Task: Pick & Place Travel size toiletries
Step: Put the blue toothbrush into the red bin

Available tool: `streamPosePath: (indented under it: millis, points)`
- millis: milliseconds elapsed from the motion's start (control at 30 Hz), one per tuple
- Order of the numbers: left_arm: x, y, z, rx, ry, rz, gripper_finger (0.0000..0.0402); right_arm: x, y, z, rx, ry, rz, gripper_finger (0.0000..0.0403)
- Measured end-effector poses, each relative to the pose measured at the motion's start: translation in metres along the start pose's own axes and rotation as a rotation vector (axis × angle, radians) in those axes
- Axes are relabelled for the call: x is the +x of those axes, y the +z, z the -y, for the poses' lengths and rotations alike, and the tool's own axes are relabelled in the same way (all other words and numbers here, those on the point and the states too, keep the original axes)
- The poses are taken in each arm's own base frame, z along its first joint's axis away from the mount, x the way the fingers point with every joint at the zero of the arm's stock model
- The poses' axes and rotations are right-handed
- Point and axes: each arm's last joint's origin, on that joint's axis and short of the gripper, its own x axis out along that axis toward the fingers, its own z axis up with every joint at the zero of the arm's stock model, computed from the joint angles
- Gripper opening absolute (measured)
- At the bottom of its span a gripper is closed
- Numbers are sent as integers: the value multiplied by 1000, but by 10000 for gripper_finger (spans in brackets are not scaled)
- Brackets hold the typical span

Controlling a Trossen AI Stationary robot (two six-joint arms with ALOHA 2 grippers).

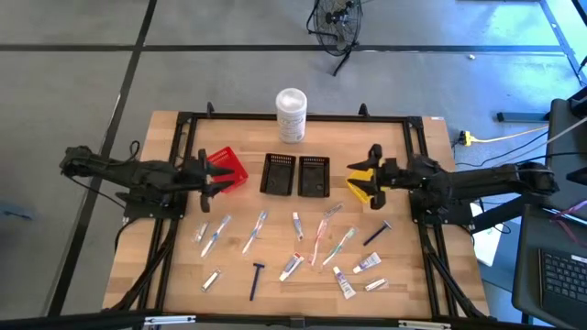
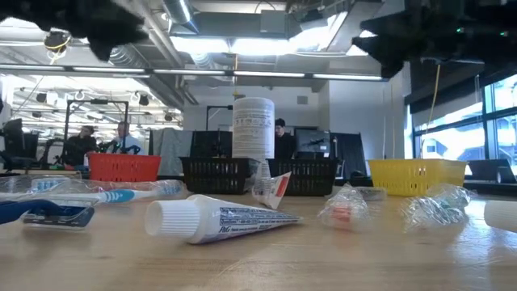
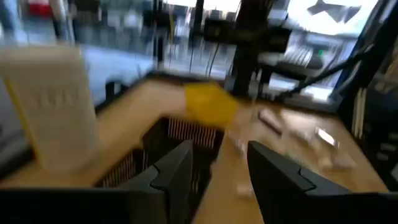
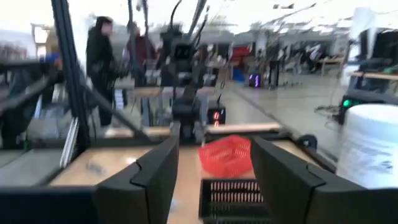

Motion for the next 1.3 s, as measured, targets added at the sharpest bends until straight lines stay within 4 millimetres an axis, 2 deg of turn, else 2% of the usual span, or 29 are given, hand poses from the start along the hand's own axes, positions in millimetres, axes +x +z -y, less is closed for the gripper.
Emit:
streamPosePath:
  millis: [300, 533, 667, 1000, 1300]
  points:
    - [12, -10, 8, -183, 71, -458, 150, 26, -15, 2, -40, -8, -129, 176]
    - [18, -27, 15, -457, 61, -731, 148, 36, -21, 2, -27, -17, -175, 177]
    - [14, -38, 19, -530, 132, -872, 148, 38, -25, 3, -26, -17, -194, 183]
    - [21, -63, 42, -413, 244, -957, 148, 39, -27, 3, -21, -18, -207, 190]
    - [30, -95, 58, -435, 432, -1050, 148, 39, -27, 3, -21, -20, -207, 179]
